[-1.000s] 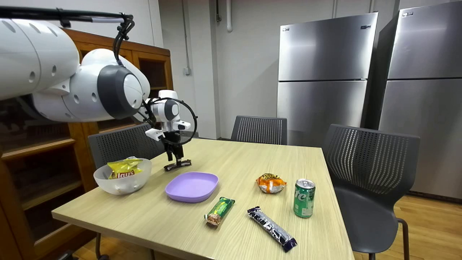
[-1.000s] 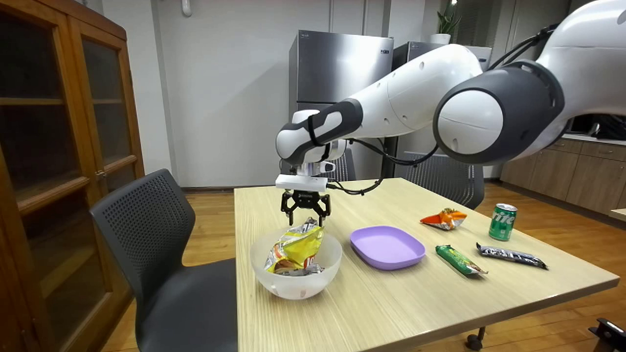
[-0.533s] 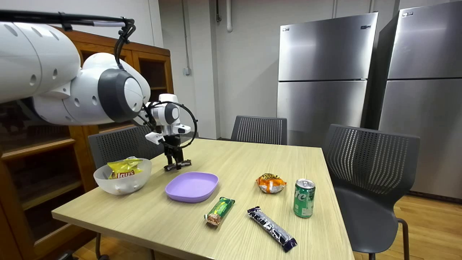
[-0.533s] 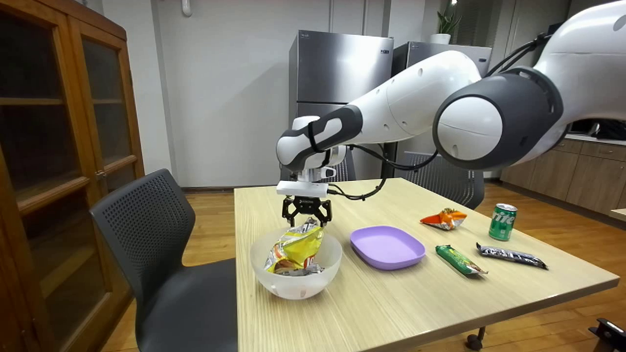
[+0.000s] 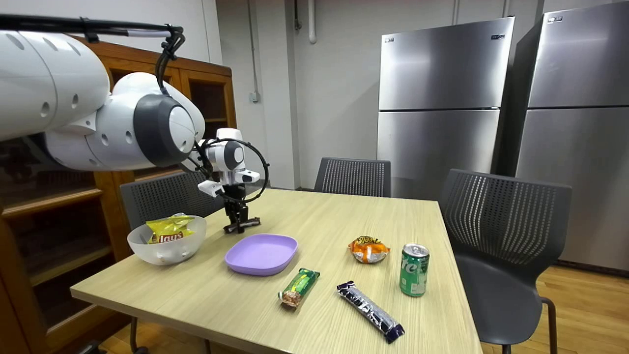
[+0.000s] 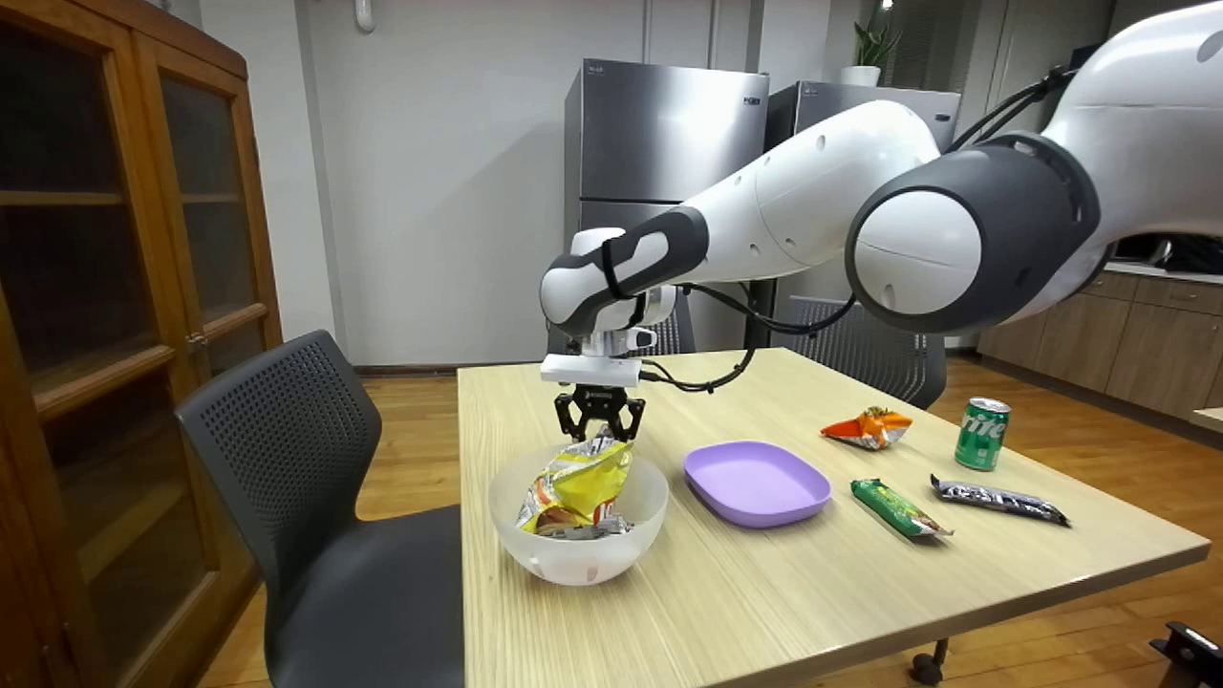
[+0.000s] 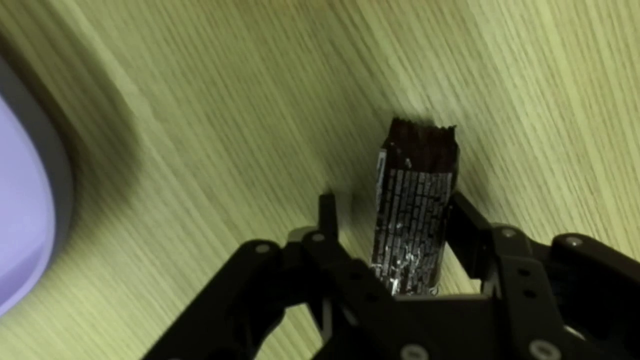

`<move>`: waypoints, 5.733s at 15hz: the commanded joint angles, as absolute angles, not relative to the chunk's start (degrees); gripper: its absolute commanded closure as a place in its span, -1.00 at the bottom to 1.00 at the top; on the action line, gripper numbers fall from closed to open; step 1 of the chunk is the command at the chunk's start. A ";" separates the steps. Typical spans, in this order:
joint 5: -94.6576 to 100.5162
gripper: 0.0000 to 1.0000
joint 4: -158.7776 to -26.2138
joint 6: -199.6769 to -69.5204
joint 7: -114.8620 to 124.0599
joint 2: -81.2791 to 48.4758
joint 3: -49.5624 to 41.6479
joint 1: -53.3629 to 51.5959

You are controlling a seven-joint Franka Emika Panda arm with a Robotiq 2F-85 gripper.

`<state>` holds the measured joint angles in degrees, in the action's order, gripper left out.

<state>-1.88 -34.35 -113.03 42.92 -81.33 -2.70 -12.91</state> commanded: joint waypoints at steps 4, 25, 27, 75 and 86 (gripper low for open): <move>-2.12 0.94 -33.73 -113.46 42.04 -80.78 -2.31 -12.64; -1.41 0.91 -41.32 -116.52 33.83 -69.54 -2.88 -12.35; -1.44 0.91 -43.16 -116.97 32.91 -67.98 -2.94 -12.40; -0.03 0.91 -111.57 -138.36 23.29 -32.92 -4.46 -9.42; 0.18 0.91 -102.07 -134.05 20.41 -41.53 -4.46 -8.99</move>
<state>-0.63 -105.08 -137.00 21.87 -40.08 -5.19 -9.61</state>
